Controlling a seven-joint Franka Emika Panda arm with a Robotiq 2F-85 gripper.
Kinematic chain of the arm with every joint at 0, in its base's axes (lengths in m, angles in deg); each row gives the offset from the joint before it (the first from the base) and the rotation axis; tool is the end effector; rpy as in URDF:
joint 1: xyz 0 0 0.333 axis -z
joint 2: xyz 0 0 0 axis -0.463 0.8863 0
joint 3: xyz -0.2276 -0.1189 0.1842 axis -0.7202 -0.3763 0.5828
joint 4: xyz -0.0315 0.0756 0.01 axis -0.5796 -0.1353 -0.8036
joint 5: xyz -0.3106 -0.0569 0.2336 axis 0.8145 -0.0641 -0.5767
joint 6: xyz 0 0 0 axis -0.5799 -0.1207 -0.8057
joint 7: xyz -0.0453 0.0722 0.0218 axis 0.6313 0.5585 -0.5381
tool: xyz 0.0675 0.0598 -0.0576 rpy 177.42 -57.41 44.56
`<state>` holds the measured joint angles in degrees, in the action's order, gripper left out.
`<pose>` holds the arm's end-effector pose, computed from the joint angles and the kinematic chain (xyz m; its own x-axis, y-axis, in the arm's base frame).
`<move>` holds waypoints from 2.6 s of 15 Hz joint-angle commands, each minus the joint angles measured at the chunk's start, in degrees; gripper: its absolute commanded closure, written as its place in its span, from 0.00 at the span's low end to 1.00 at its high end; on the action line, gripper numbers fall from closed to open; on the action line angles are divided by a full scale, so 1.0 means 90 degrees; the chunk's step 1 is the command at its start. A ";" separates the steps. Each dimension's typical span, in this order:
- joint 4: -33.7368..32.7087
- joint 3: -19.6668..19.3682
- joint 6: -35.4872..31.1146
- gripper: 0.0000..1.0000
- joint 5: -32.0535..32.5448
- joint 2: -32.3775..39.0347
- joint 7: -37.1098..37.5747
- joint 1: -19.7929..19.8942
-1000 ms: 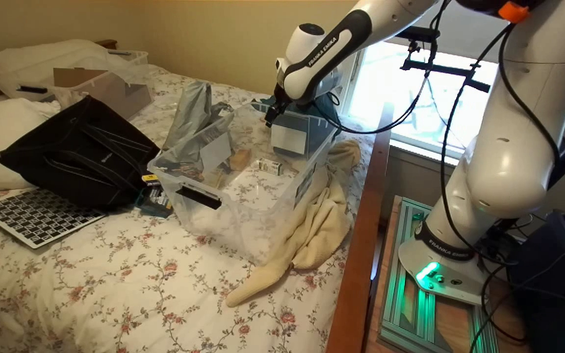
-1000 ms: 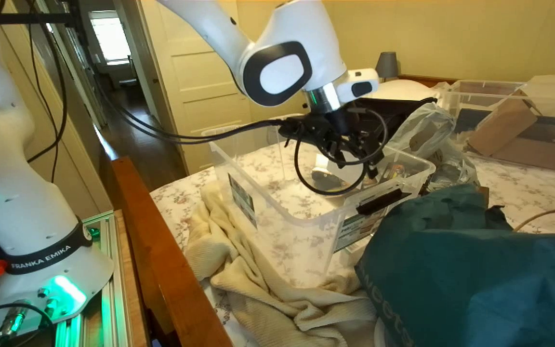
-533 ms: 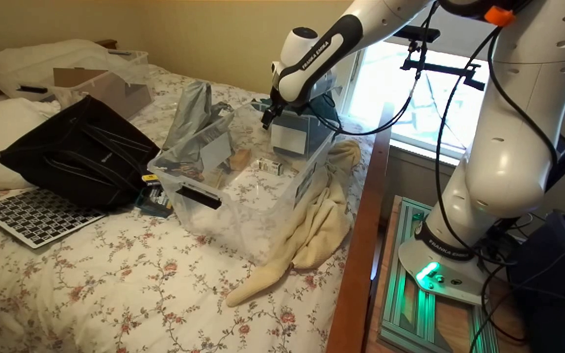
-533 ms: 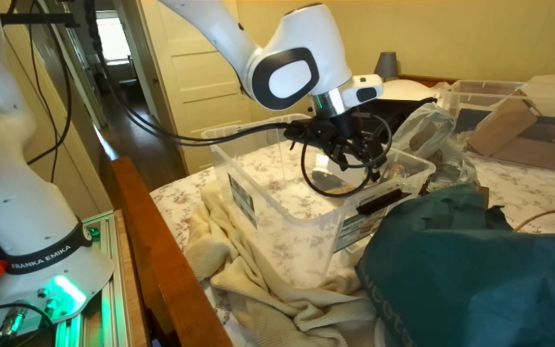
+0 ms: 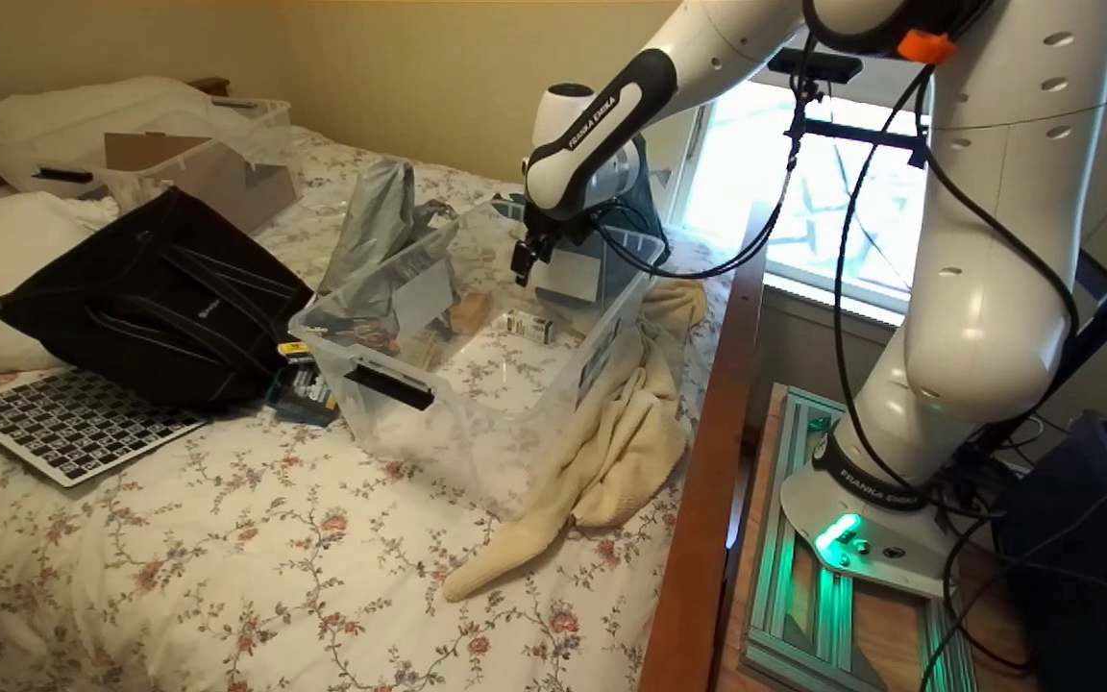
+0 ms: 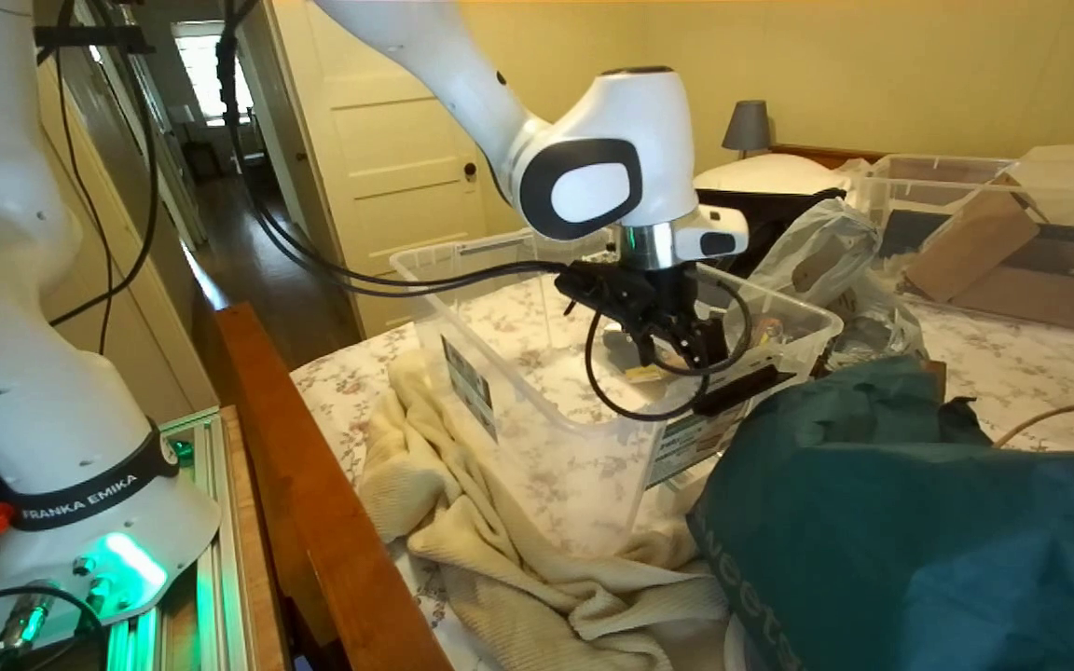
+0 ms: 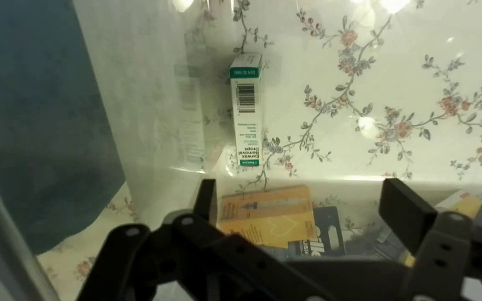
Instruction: Pick up the box from the bucket and put it on the bed
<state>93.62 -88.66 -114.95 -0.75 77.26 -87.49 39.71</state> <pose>0.5706 -0.1980 0.2495 0.9866 -0.0299 0.1607 -0.0462 -0.9941 0.0985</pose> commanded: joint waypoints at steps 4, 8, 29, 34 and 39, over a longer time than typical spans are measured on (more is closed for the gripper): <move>-0.1125 0.0179 0.0452 0.00 -0.0028 0.1160 0.0087 0.0190; -0.1572 0.0288 0.0573 0.00 -0.0027 0.1626 0.0067 0.0213; -0.2677 0.0335 0.2716 0.00 0.0051 0.2114 0.0438 -0.0063; -0.2523 -0.0084 0.2519 0.00 0.0385 0.2009 0.1632 -0.0537; -0.2172 -0.0792 0.2463 0.00 0.1167 0.1596 0.3117 -0.1208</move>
<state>70.22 -92.24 -92.07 5.09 95.38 -66.95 32.41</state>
